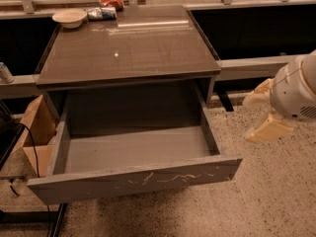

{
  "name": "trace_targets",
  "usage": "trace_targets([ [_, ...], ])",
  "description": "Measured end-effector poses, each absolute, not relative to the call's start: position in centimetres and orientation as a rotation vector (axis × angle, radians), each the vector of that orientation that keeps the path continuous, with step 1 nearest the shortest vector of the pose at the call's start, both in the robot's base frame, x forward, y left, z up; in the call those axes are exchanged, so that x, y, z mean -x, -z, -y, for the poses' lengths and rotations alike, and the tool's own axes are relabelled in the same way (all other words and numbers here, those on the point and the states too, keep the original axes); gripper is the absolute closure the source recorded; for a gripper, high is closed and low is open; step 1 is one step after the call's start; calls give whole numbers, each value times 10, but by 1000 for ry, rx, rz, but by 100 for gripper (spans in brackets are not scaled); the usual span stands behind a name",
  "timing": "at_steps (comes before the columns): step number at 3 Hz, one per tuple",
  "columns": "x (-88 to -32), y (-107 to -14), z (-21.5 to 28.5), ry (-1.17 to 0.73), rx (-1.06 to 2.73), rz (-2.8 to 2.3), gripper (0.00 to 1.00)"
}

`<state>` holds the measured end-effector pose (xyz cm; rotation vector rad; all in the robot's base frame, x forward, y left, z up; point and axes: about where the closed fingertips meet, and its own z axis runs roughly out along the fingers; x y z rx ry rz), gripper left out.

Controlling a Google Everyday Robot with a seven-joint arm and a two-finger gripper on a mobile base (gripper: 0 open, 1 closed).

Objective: Close top drawer

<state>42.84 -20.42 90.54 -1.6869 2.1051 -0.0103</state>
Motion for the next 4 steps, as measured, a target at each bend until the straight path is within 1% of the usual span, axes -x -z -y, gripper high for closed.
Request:
trace_targets([
  [1, -424, -873, 203, -91, 1645, -2044, 72],
  [2, -415, -836, 197, -249, 1597, -1981, 96],
  [3, -414, -839, 194, -259, 1598, -1965, 100],
  [4, -414, -839, 194, -259, 1598, -1965, 100],
])
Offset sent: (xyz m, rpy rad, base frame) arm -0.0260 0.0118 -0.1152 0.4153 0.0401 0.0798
